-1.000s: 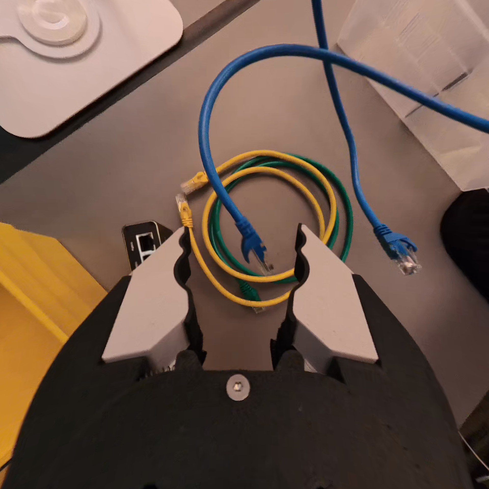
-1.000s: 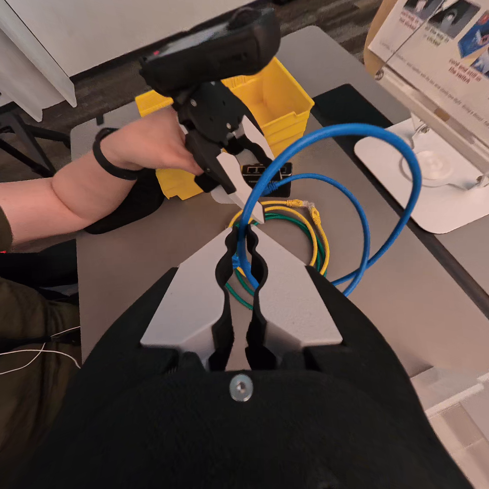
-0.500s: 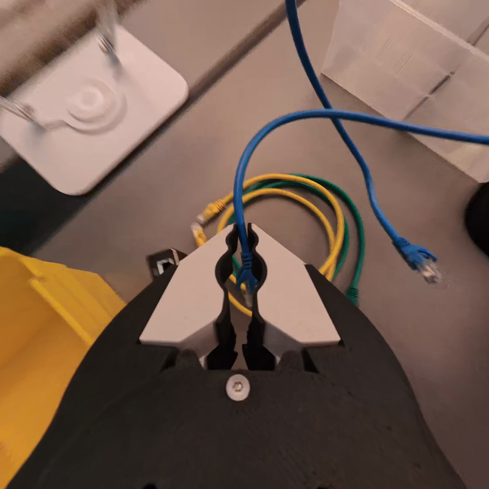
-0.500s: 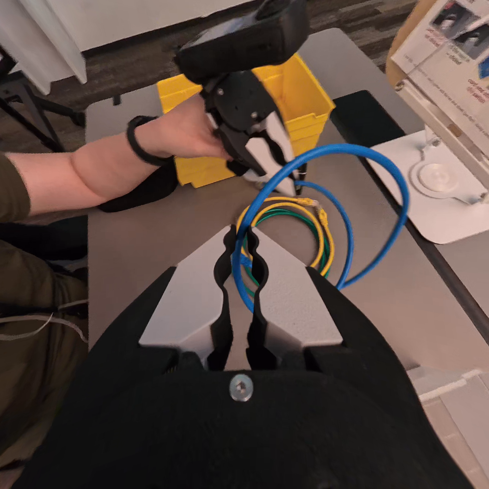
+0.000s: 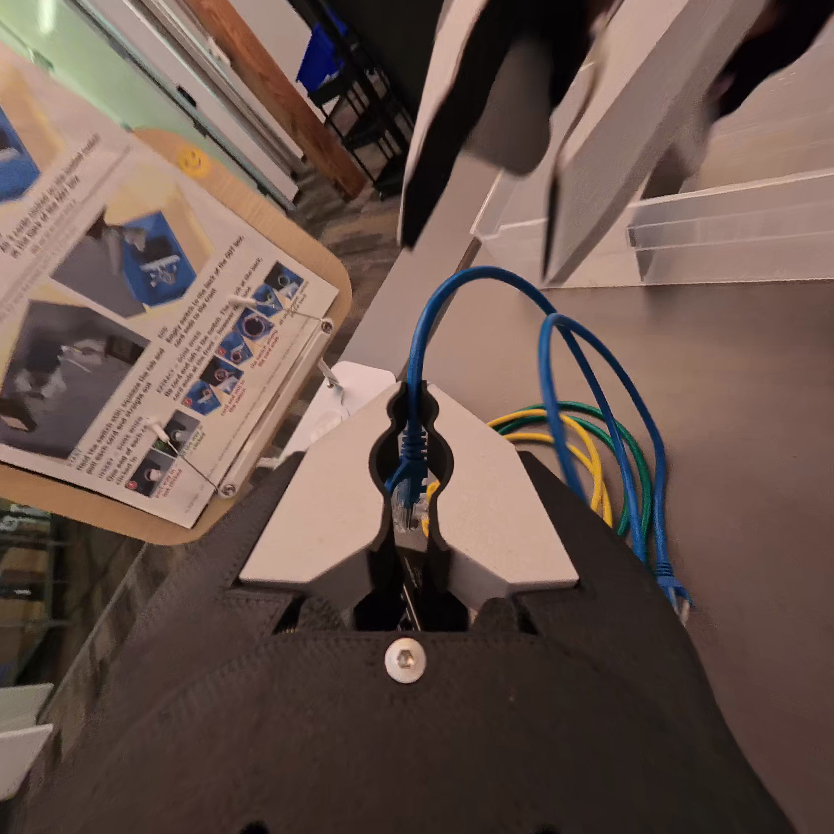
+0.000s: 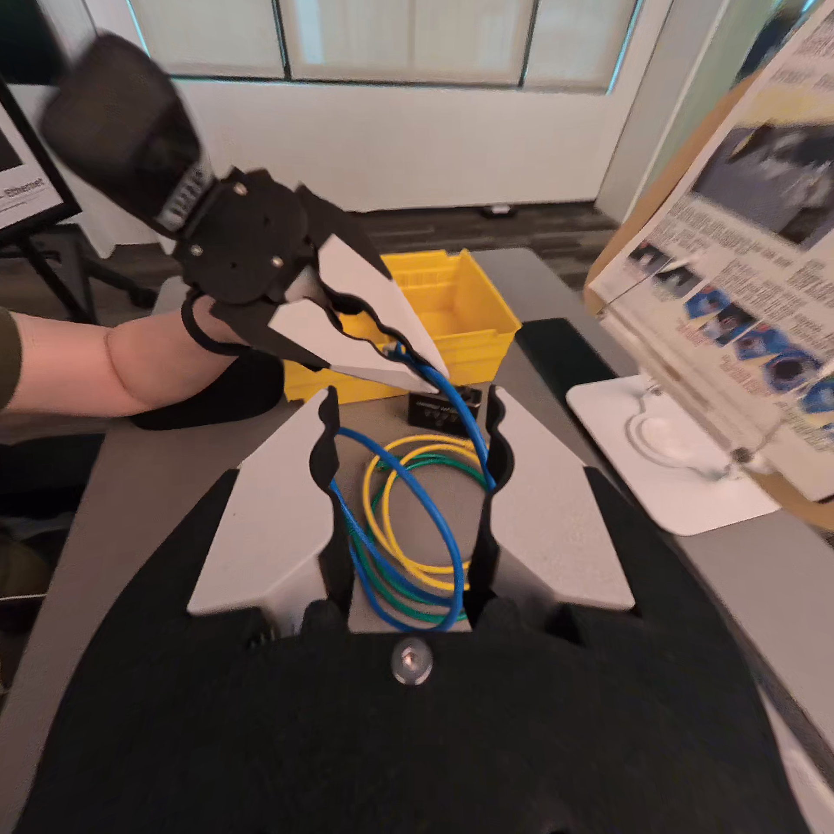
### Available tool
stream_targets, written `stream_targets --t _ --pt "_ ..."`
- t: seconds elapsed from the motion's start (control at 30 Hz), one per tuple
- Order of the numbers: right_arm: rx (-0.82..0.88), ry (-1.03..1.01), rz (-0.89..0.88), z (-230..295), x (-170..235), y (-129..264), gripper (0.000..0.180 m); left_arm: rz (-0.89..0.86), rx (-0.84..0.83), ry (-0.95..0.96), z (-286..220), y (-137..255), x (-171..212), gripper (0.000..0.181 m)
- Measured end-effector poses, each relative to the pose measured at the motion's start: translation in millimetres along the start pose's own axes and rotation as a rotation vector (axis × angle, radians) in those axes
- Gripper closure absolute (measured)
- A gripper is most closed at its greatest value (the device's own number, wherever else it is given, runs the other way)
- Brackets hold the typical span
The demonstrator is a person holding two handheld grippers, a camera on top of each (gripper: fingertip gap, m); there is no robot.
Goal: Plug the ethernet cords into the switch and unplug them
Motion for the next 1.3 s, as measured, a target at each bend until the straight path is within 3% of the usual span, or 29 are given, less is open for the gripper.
stream_targets --t 0.13,0.17,0.23,0.4,0.63,0.73,0.9,1.0,1.13,1.3 --pt "-0.06 -0.052 0.033 -3 9 -17 0.121 -0.072 0.012 -0.054 -9 11 -14 0.178" --pt "-0.089 -0.047 0.029 -1 9 -18 0.132 -0.08 0.013 -0.058 -10 14 -17 0.178" --pt "-0.12 -0.014 0.069 5 10 -16 0.174 -0.114 0.055 -0.049 -14 20 -23 0.177" --pt "-0.109 0.205 0.051 30 -7 -7 0.176 -0.248 0.13 0.038 -7 45 -32 0.171" --pt "0.024 0.38 0.052 44 -20 4 0.176 -0.301 0.446 0.518 37 64 -18 0.107" --pt "0.03 0.387 0.047 45 -21 10 0.176 -0.338 0.601 0.624 41 60 -11 0.101" --pt "-0.013 0.394 0.015 50 -24 11 0.176 -0.391 0.681 0.617 29 48 -8 0.121" --pt "-0.028 0.4 0.017 52 -23 8 0.176 -0.412 0.749 0.613 21 45 -9 0.162" --pt "-0.054 0.394 0.015 53 -22 7 0.176 -0.469 0.868 0.667 19 49 -11 0.166" --pt "-0.068 0.391 0.015 53 -21 8 0.177 -0.494 0.854 0.641 19 51 -12 0.169"
Point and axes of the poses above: each gripper's, where its closed fingertips meet, y back along the fingers, x out of its underside, z = x × y across the jaws, the point moved 7 cm from there along y, back along the fingers, and after that the axes turned 9 degrees about -x, right-handed, at the moved point
